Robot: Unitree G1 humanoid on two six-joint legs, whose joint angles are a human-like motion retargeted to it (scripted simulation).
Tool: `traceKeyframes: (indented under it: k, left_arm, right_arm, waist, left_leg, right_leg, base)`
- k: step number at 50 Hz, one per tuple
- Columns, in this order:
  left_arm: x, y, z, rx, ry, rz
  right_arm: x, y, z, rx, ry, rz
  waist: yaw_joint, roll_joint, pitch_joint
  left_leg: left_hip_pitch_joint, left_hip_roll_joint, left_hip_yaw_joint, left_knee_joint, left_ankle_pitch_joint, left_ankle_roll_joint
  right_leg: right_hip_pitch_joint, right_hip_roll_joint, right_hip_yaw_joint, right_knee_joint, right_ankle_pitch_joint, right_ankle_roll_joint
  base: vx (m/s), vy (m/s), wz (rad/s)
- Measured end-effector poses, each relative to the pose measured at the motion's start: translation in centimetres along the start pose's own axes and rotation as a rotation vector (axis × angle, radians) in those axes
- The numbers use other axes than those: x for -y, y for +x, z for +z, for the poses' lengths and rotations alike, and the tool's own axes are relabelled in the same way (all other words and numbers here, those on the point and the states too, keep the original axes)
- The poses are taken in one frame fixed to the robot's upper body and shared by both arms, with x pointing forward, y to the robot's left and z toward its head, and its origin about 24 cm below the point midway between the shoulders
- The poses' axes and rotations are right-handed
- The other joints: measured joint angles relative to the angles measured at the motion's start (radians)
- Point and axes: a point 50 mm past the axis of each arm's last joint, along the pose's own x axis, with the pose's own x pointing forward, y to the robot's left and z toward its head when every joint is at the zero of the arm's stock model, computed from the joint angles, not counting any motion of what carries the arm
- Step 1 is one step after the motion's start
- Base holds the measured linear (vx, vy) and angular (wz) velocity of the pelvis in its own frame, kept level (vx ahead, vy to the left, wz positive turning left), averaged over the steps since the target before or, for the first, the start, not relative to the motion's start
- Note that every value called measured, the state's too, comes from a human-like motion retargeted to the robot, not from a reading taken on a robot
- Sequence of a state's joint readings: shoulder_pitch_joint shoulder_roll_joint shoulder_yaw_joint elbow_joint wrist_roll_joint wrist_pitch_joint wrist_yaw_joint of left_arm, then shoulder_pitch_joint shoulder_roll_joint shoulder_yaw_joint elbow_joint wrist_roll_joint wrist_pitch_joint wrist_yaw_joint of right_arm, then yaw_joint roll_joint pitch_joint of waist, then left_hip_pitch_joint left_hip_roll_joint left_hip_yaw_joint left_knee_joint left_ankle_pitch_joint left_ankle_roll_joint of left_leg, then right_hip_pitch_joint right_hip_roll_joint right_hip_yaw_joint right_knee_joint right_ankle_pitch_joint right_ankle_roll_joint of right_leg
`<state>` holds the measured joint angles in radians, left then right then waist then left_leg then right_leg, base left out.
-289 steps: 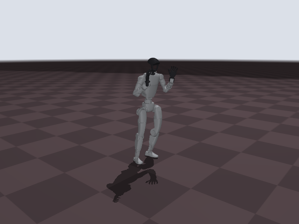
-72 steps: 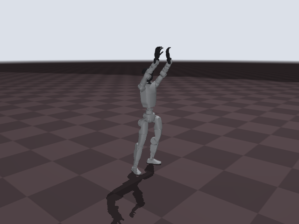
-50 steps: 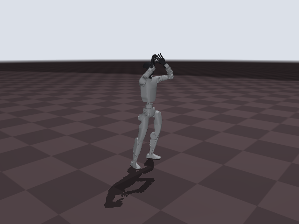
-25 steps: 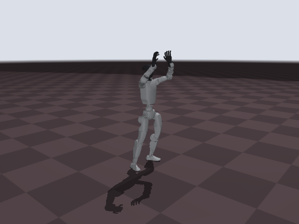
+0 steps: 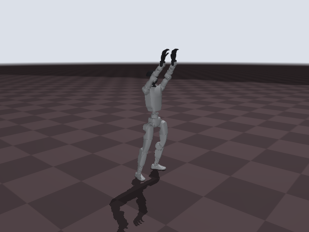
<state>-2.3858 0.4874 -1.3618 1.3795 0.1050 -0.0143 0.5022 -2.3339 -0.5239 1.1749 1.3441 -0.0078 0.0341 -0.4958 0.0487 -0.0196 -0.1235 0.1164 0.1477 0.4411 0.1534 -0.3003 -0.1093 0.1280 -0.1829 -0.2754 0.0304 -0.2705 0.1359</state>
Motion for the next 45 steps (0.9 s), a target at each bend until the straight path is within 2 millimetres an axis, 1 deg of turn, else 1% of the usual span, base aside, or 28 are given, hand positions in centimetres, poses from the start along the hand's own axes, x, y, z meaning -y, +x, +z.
traceKeyframes:
  k: [2,3,5,7,8,10,12,15,17,19,20,22,23,25,27,28,30,31,33,35,36,37,39,40,42,43,45]
  left_arm:
    - [-0.6,0.0,0.5,0.031,-0.115,0.051]
    - [-1.0,-0.2,0.7,0.059,-0.170,0.092]
    - [-2.1,-1.2,0.9,0.127,-0.260,0.204]
    - [-2.8,-3.4,0.9,0.193,-0.331,0.336]
    - [-3.1,-4.7,0.8,0.217,-0.366,0.404]
    - [-3.6,-7.8,0.3,0.248,-0.436,0.531]
    - [-3.8,-11.2,-0.2,0.257,-0.500,0.615]
    - [-4.0,-15.6,-1.0,0.261,-0.547,0.657]
    - [-4.0,-17.2,-0.9,0.273,-0.567,0.637]
    - [-3.9,-18.0,-0.4,0.295,-0.598,0.599]
    - [-3.8,-18.1,0.0,0.308,-0.615,0.574]
    - [-3.2,-17.1,0.8,0.334,-0.614,0.503]
    - [-2.6,-15.7,1.3,0.345,-0.589,0.459]
    - [-0.8,-12.2,2.4,0.352,-0.478,0.359]
    - [1.6,-8.5,3.0,0.314,-0.305,0.241]
    - [2.9,-7.0,3.0,0.280,-0.210,0.178]
    - [5.0,-5.0,2.4,0.198,-0.039,0.050]
    - [5.9,-4.6,2.2,0.154,0.002,-0.014]
    - [6.9,-4.3,1.7,0.065,0.025,-0.116]
    - [7.2,-4.3,1.2,-0.012,-0.039,-0.154]
    - [7.1,-4.4,1.2,-0.037,-0.117,-0.145]
    - [7.1,-4.4,1.3,-0.054,-0.204,-0.130]
    - [6.8,-4.9,1.8,-0.046,-0.393,-0.067]
    - [6.3,-5.4,1.9,-0.026,-0.469,-0.019]
    - [5.1,-7.1,1.8,0.047,-0.559,0.081]
    - [4.6,-8.4,1.5,0.083,-0.585,0.128]
    - [2.3,-10.4,0.7,0.160,-0.595,0.264]
  right_arm:
    - [0.0,-0.1,0.2,0.028,0.047,0.000]
    - [0.1,-0.3,0.5,0.068,0.058,-0.019]
    - [0.8,-1.1,1.0,0.182,0.063,-0.103]
    - [2.1,-2.9,1.2,0.309,0.067,-0.230]
    - [2.8,-4.0,1.1,0.370,0.066,-0.300]
    - [4.2,-6.7,0.7,0.476,0.054,-0.438]
    - [5.3,-9.7,0.0,0.557,0.036,-0.529]
    - [6.2,-14.0,-0.6,0.645,0.042,-0.563]
    - [6.2,-15.9,-0.5,0.678,0.087,-0.542]
    - [5.9,-17.1,-0.1,0.696,0.137,-0.507]
    - [5.6,-17.5,0.1,0.702,0.157,-0.484]
    - [4.4,-17.1,0.3,0.695,0.145,-0.417]
    - [3.5,-16.1,0.3,0.682,0.111,-0.374]
    - [1.1,-13.3,0.0,0.635,-0.001,-0.268]
    - [-2.0,-10.0,-0.8,0.545,-0.142,-0.141]
    - [-3.5,-8.6,-1.4,0.486,-0.210,-0.077]
    - [-5.9,-6.8,-3.1,0.333,-0.301,0.028]
    - [-6.7,-6.4,-4.0,0.232,-0.291,0.062]
    - [-7.4,-6.1,-5.5,0.028,-0.215,0.082]
    - [-7.2,-6.1,-6.5,-0.114,-0.159,0.043]
    - [-7.2,-6.2,-6.5,-0.123,-0.134,0.018]
    - [-7.1,-6.3,-6.5,-0.117,-0.105,-0.004]
    - [-7.0,-6.8,-6.0,-0.023,-0.052,-0.037]
    - [-6.6,-7.2,-5.6,0.038,-0.043,-0.061]
    - [-5.2,-8.4,-5.0,0.159,0.019,-0.111]
    - [-4.4,-9.4,-4.8,0.213,0.062,-0.128]
    - [-1.6,-10.9,-4.5,0.325,0.117,-0.183]
  waist:
    - [-0.002,-0.005,-0.003]
    - [-0.004,-0.005,-0.002]
    - [-0.007,-0.003,0.006]
    - [-0.005,0.000,0.020]
    - [-0.003,0.000,0.029]
    - [0.005,-0.001,0.053]
    - [0.015,-0.002,0.080]
    - [0.023,-0.001,0.115]
    - [0.019,-0.001,0.125]
    - [0.014,0.000,0.120]
    - [0.010,0.000,0.113]
    - [0.006,-0.001,0.085]
    - [0.005,-0.003,0.070]
    - [0.006,-0.010,0.041]
    - [0.010,-0.015,0.024]
    - [0.013,-0.015,0.017]
    - [0.020,-0.017,0.008]
    - [0.024,-0.020,0.007]
    - [0.030,-0.027,0.005]
    - [0.032,-0.031,0.004]
    - [0.031,-0.032,0.003]
    - [0.030,-0.032,0.002]
    - [0.029,-0.031,0.001]
    - [0.030,-0.028,0.004]
    - [0.029,-0.022,0.019]
    - [0.027,-0.020,0.022]
    - [0.033,-0.019,0.066]
  left_leg:
    - [0.003,-0.002,0.000,0.001,-0.003,0.000]
    - [0.005,-0.002,-0.001,0.002,-0.005,0.000]
    - [0.011,-0.002,-0.005,0.005,-0.009,0.000]
    - [0.020,-0.002,-0.010,0.007,-0.012,0.001]
    - [0.025,-0.002,-0.011,0.007,-0.013,0.002]
    - [0.036,-0.003,-0.013,0.007,-0.015,0.007]
    - [0.046,-0.005,-0.012,0.008,-0.017,0.013]
    - [0.053,-0.006,-0.014,0.011,-0.021,0.019]
    - [0.050,-0.007,-0.017,0.011,-0.021,0.019]
    - [0.045,-0.008,-0.021,0.007,-0.019,0.018]
    - [0.043,-0.008,-0.023,0.004,-0.017,0.017]
    - [0.034,-0.008,-0.027,0.000,-0.012,0.015]
    - [0.026,-0.007,-0.029,0.001,-0.011,0.014]
    - [0.015,-0.005,-0.032,0.005,-0.007,0.011]
    - [0.007,-0.003,-0.032,0.009,-0.005,0.009]
    - [0.005,-0.002,-0.031,0.011,-0.004,0.009]
    - [0.003,-0.002,-0.027,0.013,-0.002,0.010]
    - [0.003,-0.002,-0.025,0.013,-0.001,0.011]
    - [0.005,-0.004,-0.021,0.009,0.000,0.011]
    - [0.007,-0.007,-0.018,0.005,-0.001,0.012]
    - [0.008,-0.008,-0.019,0.003,-0.001,0.011]
    - [0.008,-0.008,-0.020,0.001,-0.001,0.011]
    - [0.010,-0.008,-0.022,0.001,-0.001,0.011]
    - [0.011,-0.008,-0.024,0.002,-0.002,0.013]
    - [0.015,-0.007,-0.027,0.005,-0.005,0.015]
    - [0.017,-0.006,-0.029,0.007,-0.006,0.016]
    - [0.022,-0.006,-0.030,0.009,-0.009,0.018]
  right_leg:
    - [0.004,-0.002,0.003,-0.002,-0.003,-0.006]
    - [0.008,-0.002,0.003,-0.003,-0.006,-0.011]
    - [0.017,-0.003,0.003,-0.003,-0.010,-0.021]
    - [0.028,-0.003,0.003,0.000,-0.013,-0.029]
    - [0.033,-0.003,0.003,0.002,-0.015,-0.032]
    - [0.042,-0.004,0.004,0.006,-0.018,-0.037]
    - [0.049,-0.005,0.008,0.009,-0.021,-0.039]
    - [0.055,-0.008,0.011,0.014,-0.025,-0.040]
    - [0.054,-0.008,0.009,0.014,-0.025,-0.041]
    - [0.051,-0.008,0.005,0.011,-0.023,-0.042]
    - [0.049,-0.007,0.002,0.009,-0.022,-0.042]
    - [0.044,-0.006,-0.004,0.005,-0.018,-0.042]
    - [0.039,-0.005,-0.007,0.004,-0.016,-0.041]
    - [0.031,-0.004,-0.012,0.004,-0.012,-0.038]
    - [0.026,-0.004,-0.015,0.006,-0.009,-0.033]
    - [0.024,-0.004,-0.016,0.007,-0.007,-0.030]
    - [0.021,-0.004,-0.016,0.007,-0.004,-0.024]
    - [0.020,-0.005,-0.015,0.006,-0.004,-0.020]
    - [0.019,-0.006,-0.013,0.005,-0.004,-0.011]
    - [0.019,-0.008,-0.011,0.003,-0.006,-0.008]
    - [0.019,-0.008,-0.011,0.002,-0.008,-0.010]
    - [0.020,-0.008,-0.011,0.001,-0.009,-0.013]
    - [0.024,-0.007,-0.011,-0.003,-0.010,-0.023]
    - [0.027,-0.007,-0.011,-0.003,-0.010,-0.028]
    - [0.032,-0.006,-0.010,0.000,-0.013,-0.034]
    - [0.033,-0.006,-0.009,0.003,-0.014,-0.037]
    - [0.037,-0.006,-0.007,0.007,-0.017,-0.038]
  base:
    - [0.00,0.00,0.00]
    - [0.00,0.00,0.00]
    - [0.00,0.00,0.00]
    - [0.00,0.00,0.00]
    - [0.00,0.00,0.00]
    - [0.00,0.00,0.00]
    - [0.00,0.00,0.00]
    - [0.00,0.00,0.00]
    - [0.00,0.00,0.00]
    - [0.00,0.00,0.00]
    - [0.00,0.00,0.00]
    - [0.00,0.00,0.00]
    - [0.00,0.00,0.00]
    - [0.00,0.00,0.00]
    - [0.00,0.00,0.00]
    - [0.00,0.00,0.00]
    - [0.00,0.00,0.00]
    - [0.00,0.00,0.00]
    - [0.00,0.00,0.00]
    - [0.00,0.00,0.00]
    - [0.00,0.00,0.00]
    - [0.00,0.00,0.00]
    - [0.00,0.00,0.00]
    - [0.00,0.00,0.00]
    - [0.00,0.00,0.00]
    - [0.00,0.00,0.00]
    - [0.00,0.00,0.00]
